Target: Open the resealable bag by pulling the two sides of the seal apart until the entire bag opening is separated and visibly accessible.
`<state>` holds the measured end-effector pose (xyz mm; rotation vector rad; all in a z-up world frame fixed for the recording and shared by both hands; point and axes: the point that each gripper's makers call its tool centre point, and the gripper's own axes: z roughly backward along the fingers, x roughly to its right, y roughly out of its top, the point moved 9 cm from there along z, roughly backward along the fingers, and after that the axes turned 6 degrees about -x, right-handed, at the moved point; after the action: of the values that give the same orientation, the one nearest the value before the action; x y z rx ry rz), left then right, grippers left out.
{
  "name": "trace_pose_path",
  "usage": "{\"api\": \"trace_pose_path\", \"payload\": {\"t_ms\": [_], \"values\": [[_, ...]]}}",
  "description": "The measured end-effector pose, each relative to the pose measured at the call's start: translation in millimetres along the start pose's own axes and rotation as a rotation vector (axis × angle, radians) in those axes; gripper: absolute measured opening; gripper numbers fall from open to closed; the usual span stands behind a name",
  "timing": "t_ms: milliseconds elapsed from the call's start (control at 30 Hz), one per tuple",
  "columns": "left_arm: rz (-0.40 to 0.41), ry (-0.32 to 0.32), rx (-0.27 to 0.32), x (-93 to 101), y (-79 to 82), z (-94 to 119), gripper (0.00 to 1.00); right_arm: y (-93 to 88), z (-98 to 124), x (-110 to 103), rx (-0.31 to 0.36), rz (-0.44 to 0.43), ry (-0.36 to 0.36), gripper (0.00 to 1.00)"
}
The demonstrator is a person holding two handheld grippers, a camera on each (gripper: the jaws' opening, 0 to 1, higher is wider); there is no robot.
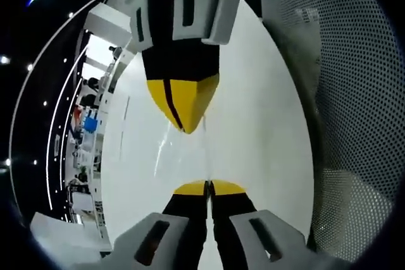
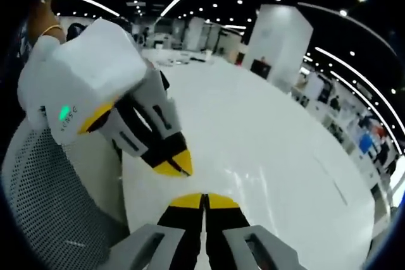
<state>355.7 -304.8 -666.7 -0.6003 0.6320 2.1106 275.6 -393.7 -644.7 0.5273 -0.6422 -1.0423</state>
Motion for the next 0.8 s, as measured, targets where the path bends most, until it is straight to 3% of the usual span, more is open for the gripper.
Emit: {"api": "trace_pose_path", "payload": {"t_ms": [433,800], "values": [[-0.086,-0.039,0.000,13.7,9.8,-2,0.00,-1.9,0,10,-0.011,-0.086,-0.055,0.00],[-0.092,-0.075,0.021,20.7,14.7,-3,0.00,-6.8,0,15,-0.018,-0.128,-0.071,0.00]]}}
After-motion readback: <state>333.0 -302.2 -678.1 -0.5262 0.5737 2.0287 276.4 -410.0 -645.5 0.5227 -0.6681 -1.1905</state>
